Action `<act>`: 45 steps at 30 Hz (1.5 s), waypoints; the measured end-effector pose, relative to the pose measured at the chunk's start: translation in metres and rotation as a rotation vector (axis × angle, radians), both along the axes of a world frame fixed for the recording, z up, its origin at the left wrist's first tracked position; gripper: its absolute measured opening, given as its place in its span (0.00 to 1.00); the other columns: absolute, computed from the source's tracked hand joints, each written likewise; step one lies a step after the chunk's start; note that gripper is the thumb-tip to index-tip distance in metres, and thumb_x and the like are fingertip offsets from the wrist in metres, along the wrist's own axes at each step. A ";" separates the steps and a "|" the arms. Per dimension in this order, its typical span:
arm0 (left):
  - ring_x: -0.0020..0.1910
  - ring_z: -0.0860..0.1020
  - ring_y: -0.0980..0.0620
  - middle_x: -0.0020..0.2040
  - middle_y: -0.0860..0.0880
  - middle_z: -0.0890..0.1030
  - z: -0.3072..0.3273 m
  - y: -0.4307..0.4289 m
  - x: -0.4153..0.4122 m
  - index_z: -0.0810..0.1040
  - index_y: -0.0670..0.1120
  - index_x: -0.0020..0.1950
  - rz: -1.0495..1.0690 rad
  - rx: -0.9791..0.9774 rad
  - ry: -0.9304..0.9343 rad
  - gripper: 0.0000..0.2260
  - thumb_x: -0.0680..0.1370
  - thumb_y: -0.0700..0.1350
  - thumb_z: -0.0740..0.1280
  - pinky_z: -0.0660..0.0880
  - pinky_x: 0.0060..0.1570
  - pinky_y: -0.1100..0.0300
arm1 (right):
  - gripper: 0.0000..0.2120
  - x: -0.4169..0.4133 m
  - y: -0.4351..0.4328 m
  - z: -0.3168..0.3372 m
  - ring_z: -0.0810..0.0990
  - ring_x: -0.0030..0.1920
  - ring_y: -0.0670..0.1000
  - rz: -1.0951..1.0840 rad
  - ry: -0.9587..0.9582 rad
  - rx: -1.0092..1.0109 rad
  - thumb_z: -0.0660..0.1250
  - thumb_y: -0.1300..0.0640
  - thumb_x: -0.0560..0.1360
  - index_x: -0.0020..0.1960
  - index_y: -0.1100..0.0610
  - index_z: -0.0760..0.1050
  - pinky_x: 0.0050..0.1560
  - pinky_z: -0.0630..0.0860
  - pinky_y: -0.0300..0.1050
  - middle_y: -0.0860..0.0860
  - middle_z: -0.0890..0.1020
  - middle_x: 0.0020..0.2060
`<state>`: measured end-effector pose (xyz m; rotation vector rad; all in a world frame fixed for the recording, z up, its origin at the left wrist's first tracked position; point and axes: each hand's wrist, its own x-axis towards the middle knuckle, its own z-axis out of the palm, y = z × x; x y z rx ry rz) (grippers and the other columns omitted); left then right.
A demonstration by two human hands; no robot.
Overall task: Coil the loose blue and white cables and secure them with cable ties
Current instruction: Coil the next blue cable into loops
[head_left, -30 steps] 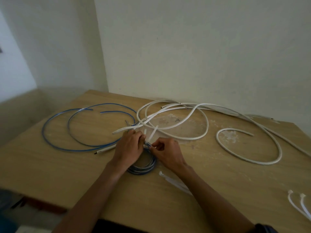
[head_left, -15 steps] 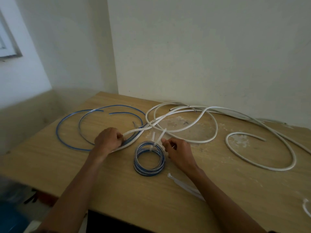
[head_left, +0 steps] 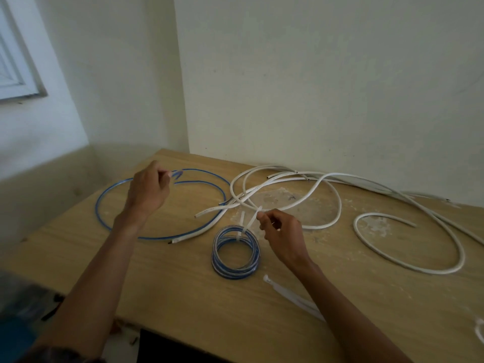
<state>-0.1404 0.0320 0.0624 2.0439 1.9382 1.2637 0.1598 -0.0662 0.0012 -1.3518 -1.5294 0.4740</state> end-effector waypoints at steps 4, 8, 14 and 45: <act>0.37 0.79 0.52 0.37 0.54 0.80 0.028 -0.013 0.035 0.79 0.47 0.45 -0.389 -0.016 0.082 0.04 0.80 0.43 0.70 0.71 0.40 0.60 | 0.14 -0.009 0.005 0.010 0.81 0.40 0.43 0.000 0.005 0.070 0.69 0.48 0.79 0.64 0.50 0.76 0.38 0.80 0.40 0.43 0.80 0.43; 0.37 0.77 0.63 0.39 0.58 0.79 0.030 -0.024 0.098 0.79 0.49 0.46 -0.712 -0.087 0.222 0.05 0.81 0.47 0.68 0.70 0.39 0.63 | 0.24 -0.013 0.004 0.018 0.80 0.45 0.41 0.107 -0.041 0.088 0.65 0.41 0.78 0.71 0.49 0.73 0.41 0.78 0.35 0.41 0.78 0.55; 0.27 0.68 0.59 0.31 0.56 0.73 0.026 -0.022 0.149 0.76 0.50 0.47 -0.819 -0.053 0.222 0.12 0.78 0.57 0.70 0.64 0.31 0.63 | 0.11 0.029 0.005 0.026 0.72 0.29 0.44 0.071 0.345 0.006 0.63 0.56 0.83 0.48 0.58 0.80 0.30 0.70 0.37 0.51 0.79 0.34; 0.25 0.62 0.58 0.27 0.57 0.63 0.160 -0.011 0.302 0.70 0.47 0.41 -0.947 -0.067 -0.546 0.17 0.86 0.52 0.54 0.62 0.27 0.61 | 0.23 0.077 -0.016 0.030 0.67 0.31 0.46 0.171 0.381 -0.126 0.64 0.41 0.79 0.71 0.50 0.73 0.31 0.64 0.38 0.49 0.71 0.30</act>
